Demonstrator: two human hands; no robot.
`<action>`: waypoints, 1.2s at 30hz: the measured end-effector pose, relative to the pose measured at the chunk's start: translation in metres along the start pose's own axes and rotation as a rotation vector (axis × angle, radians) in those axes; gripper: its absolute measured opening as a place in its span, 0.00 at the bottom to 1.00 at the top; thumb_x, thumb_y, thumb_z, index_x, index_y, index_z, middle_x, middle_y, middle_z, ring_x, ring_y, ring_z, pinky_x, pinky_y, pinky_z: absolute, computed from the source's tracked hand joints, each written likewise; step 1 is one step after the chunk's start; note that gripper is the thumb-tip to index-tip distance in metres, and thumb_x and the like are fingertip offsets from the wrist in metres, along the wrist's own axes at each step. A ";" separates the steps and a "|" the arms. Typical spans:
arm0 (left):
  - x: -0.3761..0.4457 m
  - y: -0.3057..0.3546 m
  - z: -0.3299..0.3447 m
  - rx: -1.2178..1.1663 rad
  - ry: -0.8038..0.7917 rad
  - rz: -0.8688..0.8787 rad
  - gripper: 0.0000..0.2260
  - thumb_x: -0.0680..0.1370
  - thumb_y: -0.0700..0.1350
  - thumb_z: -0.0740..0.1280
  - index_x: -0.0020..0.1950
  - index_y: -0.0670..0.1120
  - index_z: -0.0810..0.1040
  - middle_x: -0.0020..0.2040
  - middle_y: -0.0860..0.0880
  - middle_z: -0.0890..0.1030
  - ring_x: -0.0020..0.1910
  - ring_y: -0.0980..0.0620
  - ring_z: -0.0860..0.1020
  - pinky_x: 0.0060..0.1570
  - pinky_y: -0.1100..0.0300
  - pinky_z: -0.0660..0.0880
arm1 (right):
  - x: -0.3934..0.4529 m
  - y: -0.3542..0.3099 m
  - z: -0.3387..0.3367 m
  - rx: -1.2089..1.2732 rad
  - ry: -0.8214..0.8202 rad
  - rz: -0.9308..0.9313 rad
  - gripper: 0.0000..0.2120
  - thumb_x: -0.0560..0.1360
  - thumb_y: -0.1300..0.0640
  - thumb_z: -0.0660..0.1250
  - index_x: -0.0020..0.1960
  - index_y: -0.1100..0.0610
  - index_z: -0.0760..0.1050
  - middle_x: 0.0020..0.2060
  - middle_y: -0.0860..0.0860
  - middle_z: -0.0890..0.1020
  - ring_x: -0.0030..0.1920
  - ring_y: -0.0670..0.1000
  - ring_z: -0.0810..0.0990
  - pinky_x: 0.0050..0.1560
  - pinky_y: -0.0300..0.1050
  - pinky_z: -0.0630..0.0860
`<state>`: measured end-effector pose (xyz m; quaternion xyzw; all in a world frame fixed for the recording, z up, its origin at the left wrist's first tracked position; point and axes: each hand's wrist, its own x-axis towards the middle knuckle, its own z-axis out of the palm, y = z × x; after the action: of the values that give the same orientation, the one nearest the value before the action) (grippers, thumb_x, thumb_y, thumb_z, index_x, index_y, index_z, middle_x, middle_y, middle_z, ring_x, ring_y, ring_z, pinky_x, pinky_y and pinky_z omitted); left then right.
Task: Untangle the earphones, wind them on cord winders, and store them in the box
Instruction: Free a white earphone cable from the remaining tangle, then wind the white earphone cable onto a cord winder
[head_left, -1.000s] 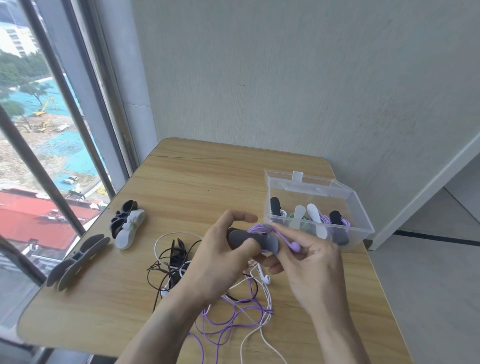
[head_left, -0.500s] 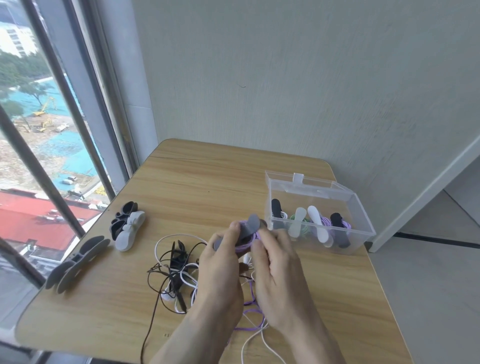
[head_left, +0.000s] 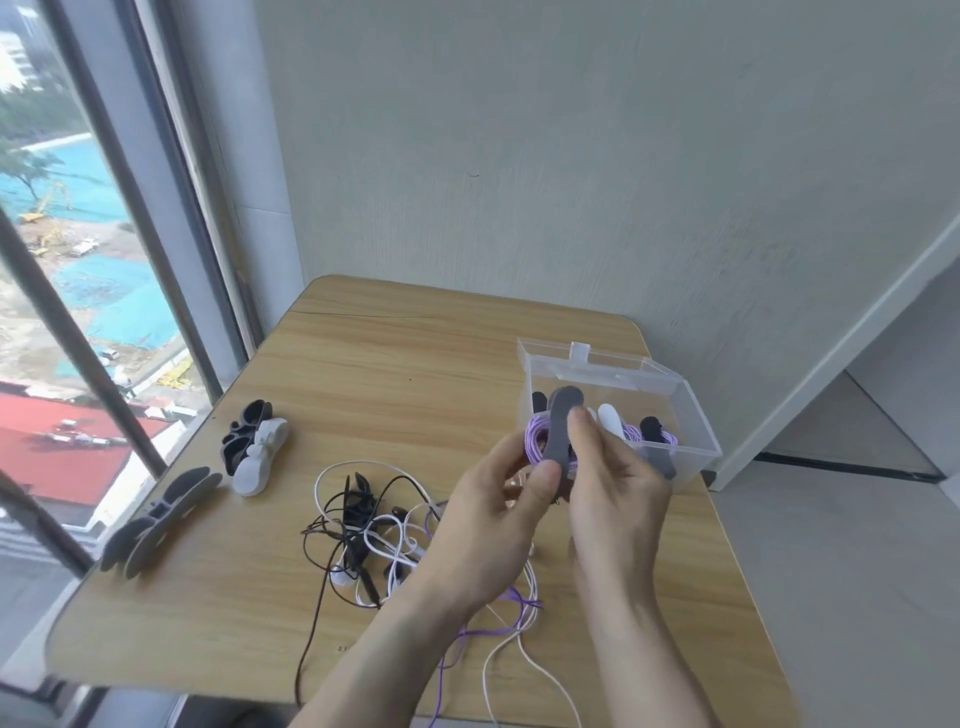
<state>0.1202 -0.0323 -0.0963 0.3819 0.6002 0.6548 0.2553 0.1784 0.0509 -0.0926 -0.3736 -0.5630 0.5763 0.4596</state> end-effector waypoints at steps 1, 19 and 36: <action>-0.001 -0.001 -0.001 0.009 0.004 -0.001 0.12 0.81 0.48 0.65 0.63 0.49 0.78 0.54 0.56 0.84 0.55 0.57 0.81 0.57 0.58 0.77 | -0.002 -0.003 0.000 0.052 0.015 0.050 0.14 0.76 0.51 0.70 0.38 0.60 0.83 0.32 0.61 0.82 0.34 0.56 0.78 0.40 0.57 0.79; 0.000 -0.007 -0.056 0.811 0.097 0.045 0.12 0.81 0.48 0.62 0.63 0.48 0.76 0.61 0.53 0.79 0.64 0.50 0.70 0.63 0.54 0.67 | 0.154 -0.005 -0.021 -1.265 -0.218 -0.043 0.18 0.73 0.60 0.68 0.29 0.54 0.64 0.28 0.55 0.68 0.32 0.55 0.67 0.33 0.44 0.64; -0.005 0.009 -0.120 1.136 0.044 -0.515 0.33 0.76 0.62 0.67 0.74 0.46 0.64 0.70 0.40 0.67 0.70 0.40 0.64 0.65 0.48 0.66 | 0.000 -0.034 -0.012 -0.985 -0.856 -0.102 0.21 0.72 0.41 0.73 0.63 0.42 0.75 0.49 0.38 0.79 0.43 0.40 0.80 0.47 0.36 0.75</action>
<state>0.0274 -0.1091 -0.0871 0.2872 0.9327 0.1586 0.1497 0.1932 0.0523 -0.0604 -0.2511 -0.9114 0.3261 -0.0033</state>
